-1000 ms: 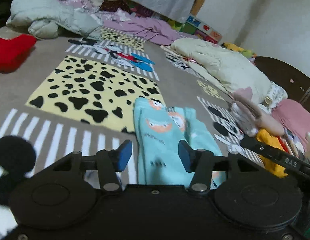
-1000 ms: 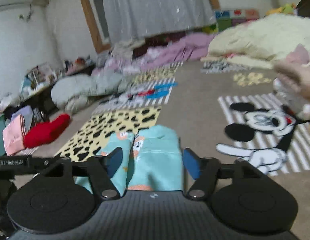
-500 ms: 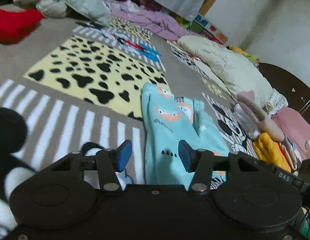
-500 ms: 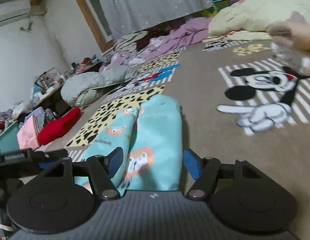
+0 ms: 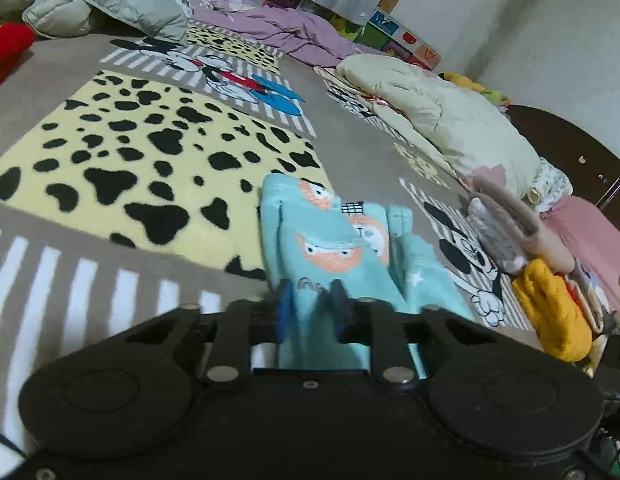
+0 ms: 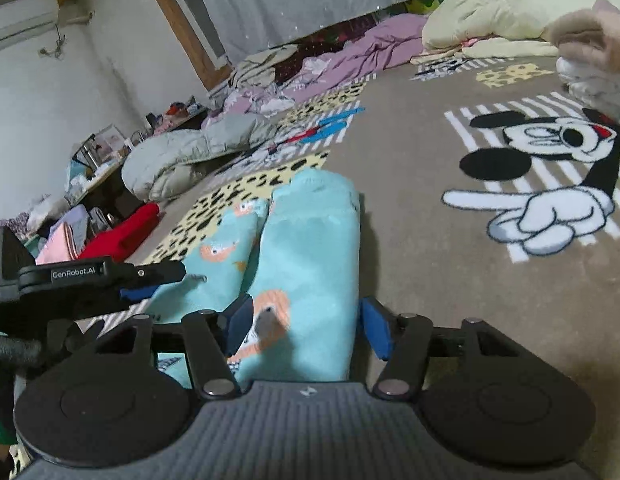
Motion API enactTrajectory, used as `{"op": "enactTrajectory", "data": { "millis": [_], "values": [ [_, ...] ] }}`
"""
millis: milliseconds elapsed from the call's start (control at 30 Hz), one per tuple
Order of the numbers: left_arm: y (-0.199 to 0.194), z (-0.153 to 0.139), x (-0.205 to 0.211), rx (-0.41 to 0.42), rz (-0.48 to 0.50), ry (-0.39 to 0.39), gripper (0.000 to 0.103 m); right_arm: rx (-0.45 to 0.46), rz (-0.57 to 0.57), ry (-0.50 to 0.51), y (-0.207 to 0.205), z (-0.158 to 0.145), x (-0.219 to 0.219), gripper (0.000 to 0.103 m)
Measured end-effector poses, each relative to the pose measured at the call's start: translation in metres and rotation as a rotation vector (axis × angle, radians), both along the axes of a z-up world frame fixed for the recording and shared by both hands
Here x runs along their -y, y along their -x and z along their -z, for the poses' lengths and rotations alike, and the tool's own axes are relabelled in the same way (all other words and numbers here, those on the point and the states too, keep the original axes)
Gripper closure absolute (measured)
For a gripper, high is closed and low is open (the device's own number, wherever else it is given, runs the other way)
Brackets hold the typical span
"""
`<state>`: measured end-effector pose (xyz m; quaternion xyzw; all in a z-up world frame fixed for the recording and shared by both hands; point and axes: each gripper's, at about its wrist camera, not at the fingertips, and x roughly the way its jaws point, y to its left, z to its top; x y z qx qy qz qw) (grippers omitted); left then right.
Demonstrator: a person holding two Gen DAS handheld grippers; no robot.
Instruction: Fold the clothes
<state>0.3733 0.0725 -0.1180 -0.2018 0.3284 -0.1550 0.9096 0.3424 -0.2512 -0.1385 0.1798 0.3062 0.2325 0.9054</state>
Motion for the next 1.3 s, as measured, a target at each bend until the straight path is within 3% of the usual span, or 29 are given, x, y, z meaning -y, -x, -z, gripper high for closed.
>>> {"op": "enactTrajectory", "data": {
  "millis": [67,200,500,767,1300],
  "values": [
    [0.002,-0.003,-0.004,0.009,-0.017,-0.001,0.1,0.005,0.005,0.003,0.001,0.0,0.0,0.043],
    [0.014,-0.014,-0.014,0.05,-0.045,-0.003,0.1,0.021,0.02,-0.009,0.003,-0.003,0.004,0.042],
    [0.054,-0.039,-0.057,0.126,-0.208,-0.039,0.101,0.021,-0.001,0.018,0.003,-0.002,0.0,0.042],
    [0.087,-0.033,-0.112,0.09,-0.372,-0.077,0.101,0.007,0.011,-0.004,0.001,0.001,0.006,0.042],
    [0.152,-0.025,-0.169,0.046,-0.614,-0.08,0.101,-0.001,0.006,-0.008,-0.001,0.004,0.005,0.042]
  ]
}}
